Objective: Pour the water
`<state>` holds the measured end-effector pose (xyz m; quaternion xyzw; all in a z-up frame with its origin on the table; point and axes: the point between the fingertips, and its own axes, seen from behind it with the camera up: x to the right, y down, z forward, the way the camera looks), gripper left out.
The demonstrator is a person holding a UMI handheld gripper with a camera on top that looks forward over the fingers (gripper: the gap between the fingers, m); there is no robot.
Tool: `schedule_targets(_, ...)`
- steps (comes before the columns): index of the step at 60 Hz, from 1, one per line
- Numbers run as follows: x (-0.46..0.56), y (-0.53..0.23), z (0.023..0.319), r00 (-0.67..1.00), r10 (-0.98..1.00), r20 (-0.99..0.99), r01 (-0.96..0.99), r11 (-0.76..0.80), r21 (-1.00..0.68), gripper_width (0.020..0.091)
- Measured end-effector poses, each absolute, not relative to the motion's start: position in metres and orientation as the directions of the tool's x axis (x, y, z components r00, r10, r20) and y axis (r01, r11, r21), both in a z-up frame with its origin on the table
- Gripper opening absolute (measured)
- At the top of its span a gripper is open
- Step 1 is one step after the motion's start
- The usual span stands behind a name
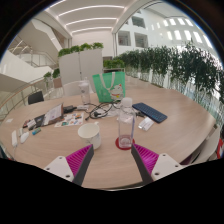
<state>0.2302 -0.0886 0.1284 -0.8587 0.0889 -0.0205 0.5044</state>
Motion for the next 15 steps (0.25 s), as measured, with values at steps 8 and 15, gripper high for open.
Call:
schedule_targets(8,0.181,-0.146,0.171,0.984,-0.174,-0.029,-0.107,-0.459,-0.882,0.0837)
schedule_targets(15,0.139,-0.187,0.200,0.983,-0.184,-0.020,-0.100,-0.441,-0.892,0.0836)
